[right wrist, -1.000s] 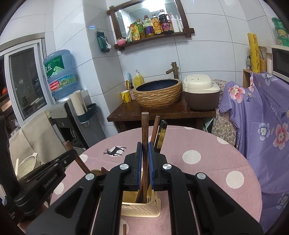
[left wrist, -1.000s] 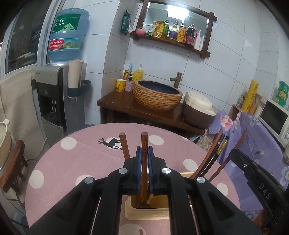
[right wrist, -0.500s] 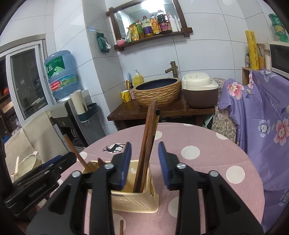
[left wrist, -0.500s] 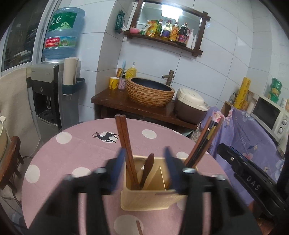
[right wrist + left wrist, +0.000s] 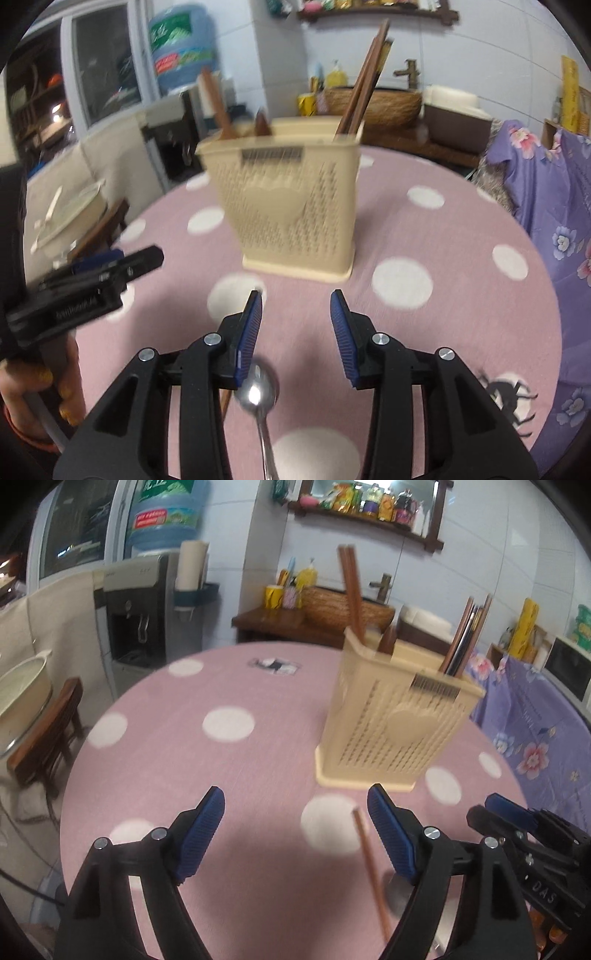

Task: Organize utensils
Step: 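Move left tool to the last brown chopstick while right tool approaches the steel spoon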

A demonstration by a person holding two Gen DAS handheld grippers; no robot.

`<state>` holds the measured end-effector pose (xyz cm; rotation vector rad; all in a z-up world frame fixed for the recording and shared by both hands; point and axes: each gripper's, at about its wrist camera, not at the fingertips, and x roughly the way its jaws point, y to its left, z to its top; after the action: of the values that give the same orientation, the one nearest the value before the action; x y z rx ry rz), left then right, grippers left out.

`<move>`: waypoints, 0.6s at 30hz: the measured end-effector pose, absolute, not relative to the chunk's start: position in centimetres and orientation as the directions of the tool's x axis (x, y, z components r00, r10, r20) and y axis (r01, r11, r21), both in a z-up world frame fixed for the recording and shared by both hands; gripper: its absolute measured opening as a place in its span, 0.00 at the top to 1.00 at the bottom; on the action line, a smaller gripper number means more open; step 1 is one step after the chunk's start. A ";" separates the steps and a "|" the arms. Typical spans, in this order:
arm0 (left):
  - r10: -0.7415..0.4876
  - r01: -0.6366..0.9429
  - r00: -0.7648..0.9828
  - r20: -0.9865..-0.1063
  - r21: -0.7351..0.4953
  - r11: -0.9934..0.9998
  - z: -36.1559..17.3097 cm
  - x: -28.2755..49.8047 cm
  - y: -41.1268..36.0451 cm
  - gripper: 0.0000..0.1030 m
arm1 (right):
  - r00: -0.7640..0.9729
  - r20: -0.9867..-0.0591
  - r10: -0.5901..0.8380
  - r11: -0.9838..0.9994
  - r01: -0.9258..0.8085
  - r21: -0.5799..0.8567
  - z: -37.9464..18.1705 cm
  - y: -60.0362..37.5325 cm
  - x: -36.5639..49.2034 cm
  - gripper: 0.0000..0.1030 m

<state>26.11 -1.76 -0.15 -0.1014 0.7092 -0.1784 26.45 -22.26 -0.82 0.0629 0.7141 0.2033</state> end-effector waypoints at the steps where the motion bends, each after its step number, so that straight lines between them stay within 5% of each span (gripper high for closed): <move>1: -0.190 0.119 0.739 -0.646 -0.151 0.981 -0.8 25.6 -1.4 0.24 | 0.721 -0.661 0.209 0.977 -0.184 0.109 -1.9 -21.8 25.8 0.62; 18: -0.160 0.071 0.711 -0.685 -0.157 0.985 -3.7 21.9 0.9 0.24 | 0.613 -0.759 0.220 0.961 -0.270 0.061 -8.2 -19.0 21.3 0.61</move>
<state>21.87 0.92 -3.68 -0.1227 0.7704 -0.1284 21.33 -19.05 -8.18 -0.0614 0.8668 0.2826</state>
